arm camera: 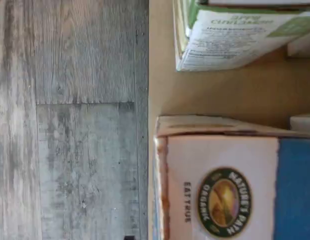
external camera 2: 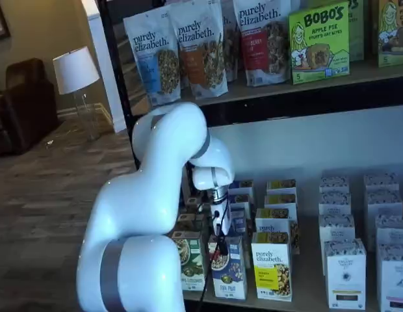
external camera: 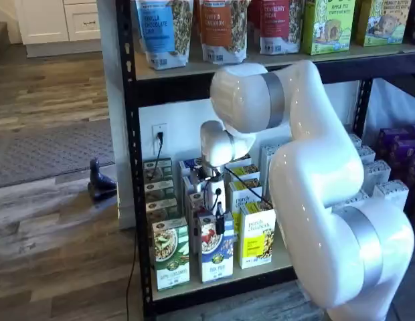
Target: Pick up the blue and white box that is on the bottom shelf, the second box from the left
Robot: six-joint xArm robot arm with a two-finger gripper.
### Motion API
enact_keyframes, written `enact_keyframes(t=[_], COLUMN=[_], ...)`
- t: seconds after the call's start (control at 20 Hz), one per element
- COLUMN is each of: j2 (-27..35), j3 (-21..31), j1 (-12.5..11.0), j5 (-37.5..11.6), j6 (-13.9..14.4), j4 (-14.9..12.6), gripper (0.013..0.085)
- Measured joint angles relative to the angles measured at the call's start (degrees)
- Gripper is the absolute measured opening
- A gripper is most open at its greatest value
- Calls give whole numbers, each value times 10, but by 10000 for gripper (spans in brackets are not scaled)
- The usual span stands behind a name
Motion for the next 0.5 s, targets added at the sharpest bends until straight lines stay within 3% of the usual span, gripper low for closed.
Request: enact_keyframes(t=[0.25, 0.5], j2=[8, 8], j3=[-1, 11], j1=[7, 8], j5=[7, -3], j6=[25, 29], j4=[-23, -25], gripper=[850, 850])
